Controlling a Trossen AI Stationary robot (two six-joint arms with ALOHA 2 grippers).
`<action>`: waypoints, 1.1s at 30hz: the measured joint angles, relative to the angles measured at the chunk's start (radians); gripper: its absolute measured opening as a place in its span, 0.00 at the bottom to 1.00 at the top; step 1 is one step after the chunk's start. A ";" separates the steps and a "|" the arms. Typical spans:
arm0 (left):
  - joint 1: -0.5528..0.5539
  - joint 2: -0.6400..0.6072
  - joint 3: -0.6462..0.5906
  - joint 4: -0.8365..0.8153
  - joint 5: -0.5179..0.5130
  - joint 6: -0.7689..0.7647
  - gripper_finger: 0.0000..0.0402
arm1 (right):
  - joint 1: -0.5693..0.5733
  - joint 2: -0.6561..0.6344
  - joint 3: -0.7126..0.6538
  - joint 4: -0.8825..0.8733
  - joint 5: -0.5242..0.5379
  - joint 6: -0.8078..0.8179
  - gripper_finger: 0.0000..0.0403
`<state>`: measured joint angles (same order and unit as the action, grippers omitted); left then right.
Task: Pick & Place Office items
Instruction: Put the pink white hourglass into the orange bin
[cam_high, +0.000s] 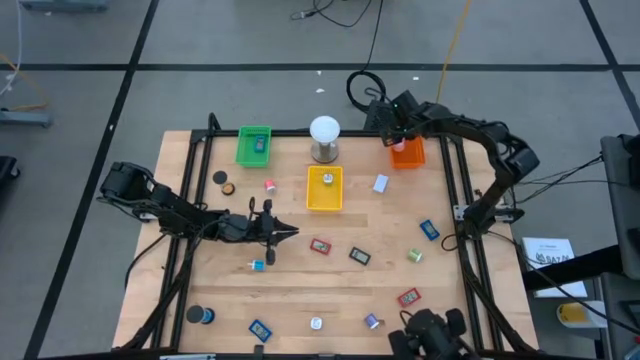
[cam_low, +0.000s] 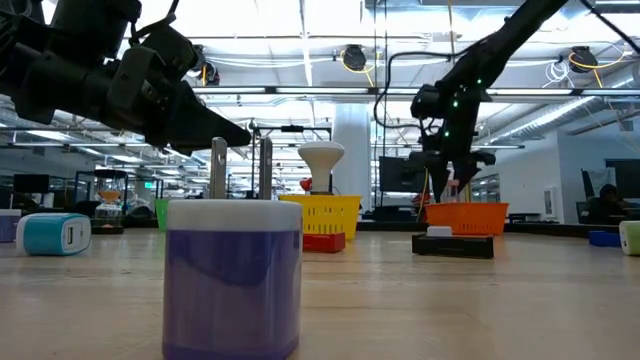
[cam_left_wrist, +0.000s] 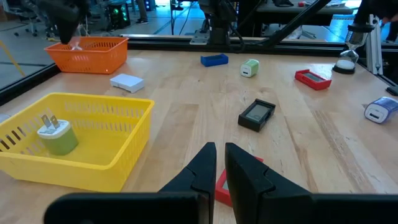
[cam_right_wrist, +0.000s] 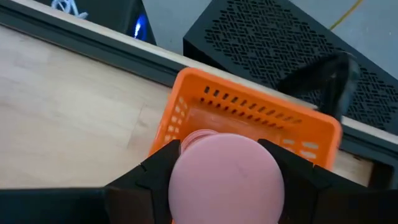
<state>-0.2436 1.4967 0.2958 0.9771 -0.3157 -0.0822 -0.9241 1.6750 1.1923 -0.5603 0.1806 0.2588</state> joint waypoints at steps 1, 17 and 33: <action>0.000 0.000 0.000 0.000 0.000 0.000 0.09 | -0.002 0.007 0.000 0.008 0.000 -0.003 0.46; 0.000 0.000 0.000 0.000 0.000 0.000 0.09 | -0.006 0.024 0.000 0.072 0.000 -0.008 0.48; 0.000 0.000 0.000 0.000 0.000 0.000 0.09 | -0.001 0.006 -0.001 0.071 0.005 -0.041 0.72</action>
<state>-0.2436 1.4967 0.2958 0.9768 -0.3153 -0.0822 -0.9255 1.6805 1.1912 -0.4896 0.1860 0.2181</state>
